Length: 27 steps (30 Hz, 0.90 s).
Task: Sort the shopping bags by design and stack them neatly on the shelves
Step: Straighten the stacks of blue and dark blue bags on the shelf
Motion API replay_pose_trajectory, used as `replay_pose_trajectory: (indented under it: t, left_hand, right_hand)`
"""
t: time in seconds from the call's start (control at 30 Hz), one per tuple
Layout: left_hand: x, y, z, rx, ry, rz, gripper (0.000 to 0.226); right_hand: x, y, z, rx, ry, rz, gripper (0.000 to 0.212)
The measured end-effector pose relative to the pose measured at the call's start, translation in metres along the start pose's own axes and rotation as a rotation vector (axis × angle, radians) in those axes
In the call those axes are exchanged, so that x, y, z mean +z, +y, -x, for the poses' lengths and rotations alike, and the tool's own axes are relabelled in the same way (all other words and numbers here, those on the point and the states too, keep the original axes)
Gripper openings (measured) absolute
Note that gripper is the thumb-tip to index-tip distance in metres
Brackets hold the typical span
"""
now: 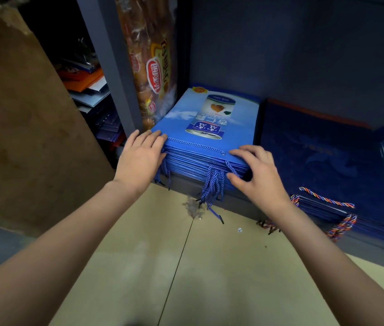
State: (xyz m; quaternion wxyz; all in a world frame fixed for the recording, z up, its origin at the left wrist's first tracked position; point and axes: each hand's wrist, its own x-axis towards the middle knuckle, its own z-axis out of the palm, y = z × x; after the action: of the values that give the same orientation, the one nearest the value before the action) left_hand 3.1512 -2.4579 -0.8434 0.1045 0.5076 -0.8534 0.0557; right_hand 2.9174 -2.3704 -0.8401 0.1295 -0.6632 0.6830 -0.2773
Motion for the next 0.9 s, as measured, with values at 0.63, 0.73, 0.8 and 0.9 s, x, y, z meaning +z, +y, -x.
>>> replay_pose_trajectory:
  t: [0.63,0.73,0.8,0.9]
  left_hand:
    - [-0.009,0.048,-0.028,0.056,-0.174,0.308,0.041]
    - [-0.009,0.048,-0.030,0.024,-0.172,0.289,0.040]
    - [-0.009,0.047,-0.031,0.025,-0.193,0.280,0.040]
    - [-0.008,0.047,-0.030,0.032,-0.190,0.257,0.039]
  right_hand:
    - [0.054,-0.033,0.014,0.417,0.422,0.077,0.017]
    - [0.058,-0.040,0.020,0.356,0.411,0.074,0.012]
    - [0.062,-0.039,0.028,0.217,0.373,0.180,0.013]
    - [0.062,-0.033,0.034,0.091,0.291,0.346,0.019]
